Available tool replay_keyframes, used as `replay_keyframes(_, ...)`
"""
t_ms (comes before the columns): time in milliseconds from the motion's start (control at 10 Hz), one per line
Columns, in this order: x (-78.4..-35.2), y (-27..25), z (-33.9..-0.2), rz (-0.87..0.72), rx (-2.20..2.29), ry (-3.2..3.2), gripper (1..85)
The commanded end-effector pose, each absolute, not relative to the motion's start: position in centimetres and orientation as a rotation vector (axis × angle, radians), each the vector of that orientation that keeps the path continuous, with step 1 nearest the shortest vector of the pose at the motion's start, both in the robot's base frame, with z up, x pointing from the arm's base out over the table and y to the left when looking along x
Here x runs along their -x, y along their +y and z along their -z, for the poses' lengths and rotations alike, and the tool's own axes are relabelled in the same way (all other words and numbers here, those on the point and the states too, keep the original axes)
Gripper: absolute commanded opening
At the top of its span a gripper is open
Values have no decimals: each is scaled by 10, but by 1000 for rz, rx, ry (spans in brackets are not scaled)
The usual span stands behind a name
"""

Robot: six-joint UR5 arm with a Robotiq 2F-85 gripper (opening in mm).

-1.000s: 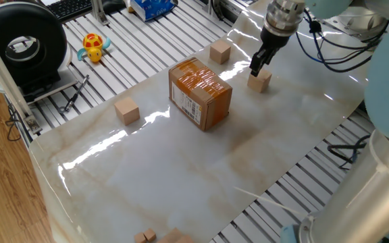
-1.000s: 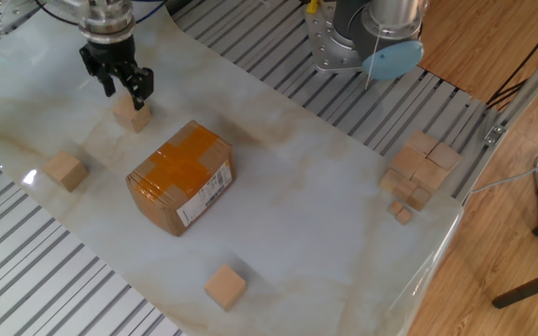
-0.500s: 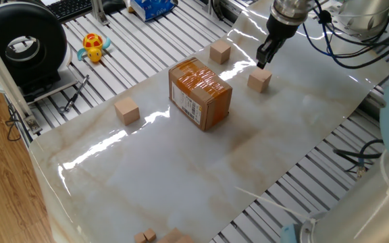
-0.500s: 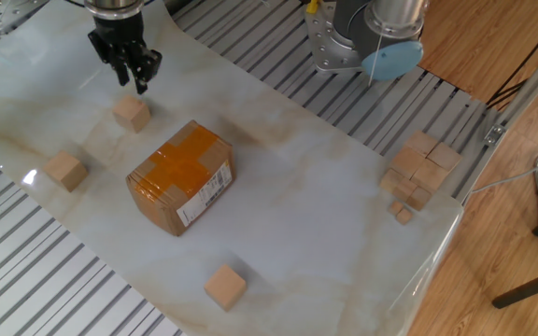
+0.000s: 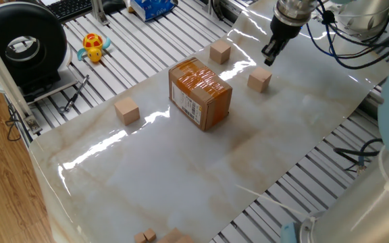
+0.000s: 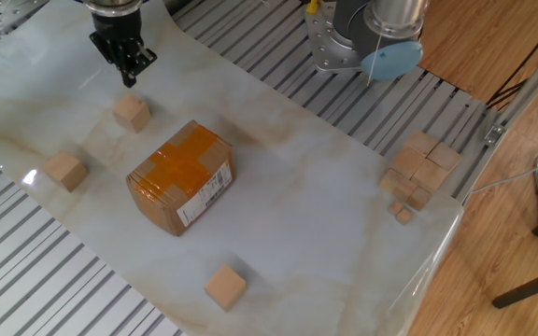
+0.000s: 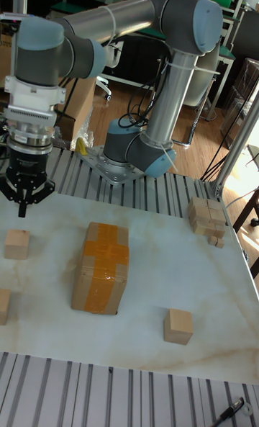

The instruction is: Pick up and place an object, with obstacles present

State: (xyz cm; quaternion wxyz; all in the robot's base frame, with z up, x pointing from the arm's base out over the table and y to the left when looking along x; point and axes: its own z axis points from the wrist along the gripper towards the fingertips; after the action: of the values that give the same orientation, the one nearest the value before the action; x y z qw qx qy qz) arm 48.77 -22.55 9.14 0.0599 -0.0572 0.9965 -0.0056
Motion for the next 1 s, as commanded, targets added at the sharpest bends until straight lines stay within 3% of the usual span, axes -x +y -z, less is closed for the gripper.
replay_keyframes(0,-478,-225,-83,-44,94,3046,13)
replay_keyframes(200,-474,-223,-83,-58,103,3061,13)
replay_keyframes(600,-489,-242,-84,67,230,3002,13)
replay_keyframes(900,-488,-238,-84,39,228,3004,13)
